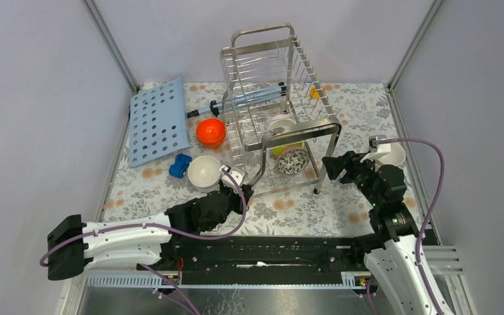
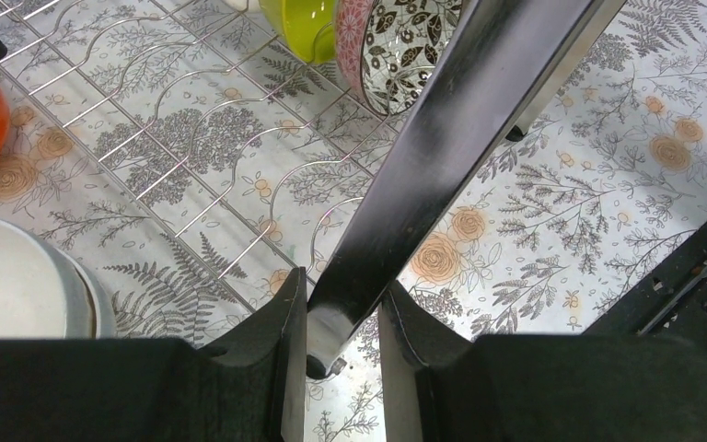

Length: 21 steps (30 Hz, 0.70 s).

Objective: Unload the bowls from the dish rack
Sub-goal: Adjust the dish rack at the center of the board.

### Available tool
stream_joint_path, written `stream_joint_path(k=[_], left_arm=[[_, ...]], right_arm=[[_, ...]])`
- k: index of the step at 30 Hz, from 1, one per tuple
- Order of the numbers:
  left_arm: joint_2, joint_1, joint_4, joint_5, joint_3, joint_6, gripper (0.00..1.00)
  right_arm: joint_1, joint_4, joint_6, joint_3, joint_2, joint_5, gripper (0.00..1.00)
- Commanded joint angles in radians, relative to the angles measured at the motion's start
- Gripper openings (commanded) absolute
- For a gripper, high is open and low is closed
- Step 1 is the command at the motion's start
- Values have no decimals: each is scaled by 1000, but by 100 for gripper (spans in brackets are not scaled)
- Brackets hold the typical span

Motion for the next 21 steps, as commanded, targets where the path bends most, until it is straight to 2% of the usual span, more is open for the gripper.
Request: stream_joint_path(k=[1, 5, 10, 12, 15, 16, 21], left_arm=[[-56, 11, 12, -49, 40, -154, 14], [-50, 11, -11, -43, 54, -155, 14], [-33, 11, -7, -33, 61, -155, 14], [-24, 10, -1, -31, 63, -157, 14], [-14, 11, 4, -32, 70, -154, 14], [-12, 11, 4, -33, 73, -152, 14], [-9, 11, 3, -38, 76, -140, 14]], right_arm=[[7, 283, -28, -47, 43, 30, 65], [13, 401, -19, -63, 96, -23, 58], [56, 425, -23, -46, 168, -51, 43], [76, 404, -27, -37, 179, -43, 30], [87, 364, -19, -32, 145, -1, 5], [87, 342, -15, -31, 124, 14, 0], [87, 172, -32, 0, 18, 47, 0]])
